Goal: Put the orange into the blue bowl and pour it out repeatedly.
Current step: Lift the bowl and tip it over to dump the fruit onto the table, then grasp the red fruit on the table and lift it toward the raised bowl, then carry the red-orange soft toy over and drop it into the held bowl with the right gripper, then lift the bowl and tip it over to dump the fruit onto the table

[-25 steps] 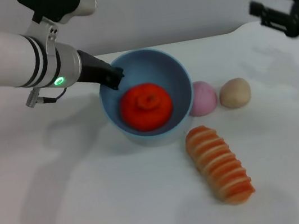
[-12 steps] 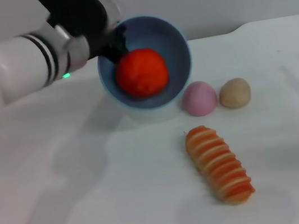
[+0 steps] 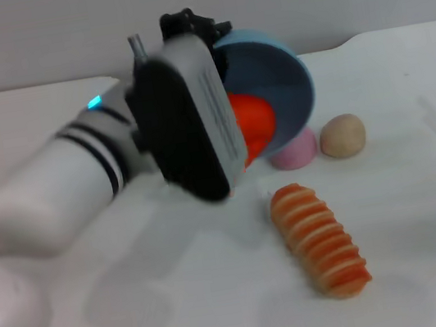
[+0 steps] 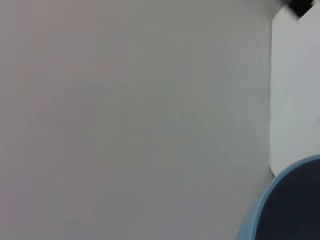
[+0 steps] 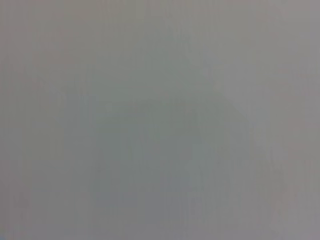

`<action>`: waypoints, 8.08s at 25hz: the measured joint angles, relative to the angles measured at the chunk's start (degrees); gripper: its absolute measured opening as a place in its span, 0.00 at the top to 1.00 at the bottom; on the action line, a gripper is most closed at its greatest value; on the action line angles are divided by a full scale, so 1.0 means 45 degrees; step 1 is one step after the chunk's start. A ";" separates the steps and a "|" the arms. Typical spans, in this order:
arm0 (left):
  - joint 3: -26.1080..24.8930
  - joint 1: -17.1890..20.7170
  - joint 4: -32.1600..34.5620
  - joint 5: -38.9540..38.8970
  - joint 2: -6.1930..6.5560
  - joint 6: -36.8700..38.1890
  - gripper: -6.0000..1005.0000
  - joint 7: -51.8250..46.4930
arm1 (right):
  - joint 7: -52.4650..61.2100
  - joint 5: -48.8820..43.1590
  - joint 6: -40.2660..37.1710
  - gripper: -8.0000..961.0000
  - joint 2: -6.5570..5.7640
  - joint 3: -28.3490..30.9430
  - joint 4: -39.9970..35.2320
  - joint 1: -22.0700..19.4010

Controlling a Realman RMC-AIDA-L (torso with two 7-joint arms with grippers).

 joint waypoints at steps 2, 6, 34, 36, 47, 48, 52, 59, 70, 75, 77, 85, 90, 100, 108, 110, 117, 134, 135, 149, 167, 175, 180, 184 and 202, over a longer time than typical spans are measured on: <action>0.0460 0.0562 -0.0161 0.0000 -0.0016 -0.1610 0.99 0.0933 | 0.0013 0.0002 -0.0004 0.40 0.0002 0.0003 0.0004 0.0000; 0.1002 0.1375 -0.0812 -0.0002 -0.0058 -0.4102 0.99 0.2422 | 0.0033 0.0009 -0.0053 0.40 0.0007 0.0008 0.0053 -0.0003; 0.1632 0.1308 -0.2205 -0.5141 -0.0117 -0.7494 0.99 0.4690 | 0.0863 0.0853 -0.0348 0.40 -0.0015 0.0040 0.0295 0.0137; 0.0609 0.1046 -0.1252 -0.7086 -0.0071 -0.5226 0.99 0.4608 | 0.1849 0.0868 -0.0357 0.40 -0.0092 0.0047 0.0189 0.0136; -0.7019 -0.2759 -0.1655 -0.9690 0.0077 0.7207 0.99 -0.1373 | 0.8712 -0.2850 0.0755 0.40 -0.0986 -0.0021 -0.1294 0.0642; -0.7425 -0.3077 -0.1780 -0.9308 0.0083 0.7712 0.99 -0.1881 | 0.9889 -0.3845 0.1001 0.40 -0.1076 -0.0021 -0.1680 0.0740; -0.8230 -0.3924 -0.1918 -0.7091 0.0082 0.8812 0.99 -0.3892 | 1.4380 -0.8507 0.1426 0.40 -0.1285 -0.0007 -0.3540 0.1266; -0.8338 -0.4392 -0.2100 -0.6298 0.0088 0.8843 0.99 -0.4574 | 1.6257 -1.3281 0.0751 0.40 -0.0480 -0.0593 -0.5717 0.2542; -0.8351 -0.4623 -0.2770 -0.6292 0.0090 0.8820 0.99 -0.4864 | 1.7121 -1.4592 0.0841 0.40 0.0007 -0.3348 -0.4135 0.5250; -0.8251 -0.4640 -0.2907 -0.6292 0.0062 0.8752 0.99 -0.4826 | 1.7077 -1.3392 0.1277 0.40 0.0026 -0.5790 -0.4108 0.5380; -0.8236 -0.4644 -0.2924 -0.6293 0.0058 0.8695 0.99 -0.4808 | 1.7080 -1.3365 0.1500 0.40 0.0039 -0.6174 -0.4088 0.5409; -0.8194 -0.4665 -0.3154 -0.6294 0.0030 0.8625 0.99 -0.4756 | 1.6575 -1.2204 0.3404 0.43 0.0103 -0.8403 -0.4052 0.5347; -0.8166 -0.4591 -0.3253 -0.6293 0.0034 0.8619 0.99 -0.4740 | 1.6209 -1.1943 0.3809 0.46 0.0100 -0.9796 -0.4127 0.5451; -0.8074 -0.4642 -0.3254 -0.6294 0.0052 0.8618 1.00 -0.4733 | 1.6190 -1.1934 0.3740 0.61 0.0057 -0.9802 -0.4576 0.5191; -0.8067 -0.4646 -0.3252 -0.6293 0.0053 0.8618 0.99 -0.4731 | 1.6098 -1.1851 0.3678 0.82 0.0017 -0.9698 -0.5442 0.4566; -0.8067 -0.4642 -0.3276 -0.6293 0.0053 0.8619 0.99 -0.4731 | 1.6007 -1.1847 0.3642 0.84 -0.0007 -0.9534 -0.6175 0.4135; -0.8067 -0.4724 -0.3399 -0.6197 0.0069 0.8837 0.99 -0.4781 | 1.4610 -1.0909 0.1377 0.92 -0.0014 -0.6764 -0.8141 0.2964; -0.7415 -0.5739 -0.3264 -0.5579 -0.0017 1.2473 0.99 -0.5674 | 1.3326 -1.0347 -0.3824 0.95 -0.0155 -0.0395 -0.8896 0.2644; -0.7327 -0.5755 -0.3239 -0.5586 -0.0024 1.2482 0.99 -0.5690 | 1.3272 -1.0641 -0.3743 0.94 -0.0152 -0.0432 -0.8699 0.2739; -0.7135 -0.5771 -0.3294 -0.5604 -0.0006 1.2425 0.99 -0.5727 | 1.3210 -1.1025 -0.2453 0.78 -0.0098 -0.0437 -0.7170 0.3218; -0.4458 -0.4596 -0.0737 -0.2590 0.0055 0.7983 0.99 -0.5370 | 0.7614 -0.8412 -0.2924 0.39 -0.0040 0.2518 -0.4813 -0.0636; -0.1467 -0.2663 0.0286 -0.0015 0.0021 0.3975 0.99 -0.3719 | 0.6965 -0.8337 -0.3239 0.36 -0.0177 0.3010 -0.3314 -0.0848; -0.0810 -0.1072 0.0452 0.0014 -0.0001 0.1330 0.99 -0.1358 | 0.6915 -0.8322 -0.2977 0.36 -0.0176 0.4481 -0.3076 -0.1018; -0.0592 -0.0280 0.0408 0.0010 -0.0013 -0.0042 0.99 0.0075 | 0.6602 -0.8302 -0.2896 0.36 -0.0090 0.5506 -0.2920 -0.1105; 0.0926 0.1149 -0.1687 -0.0226 -0.0092 -0.5744 0.99 0.4441 | 0.5915 -0.8046 -0.2760 0.36 -0.0096 0.6119 -0.2145 -0.0688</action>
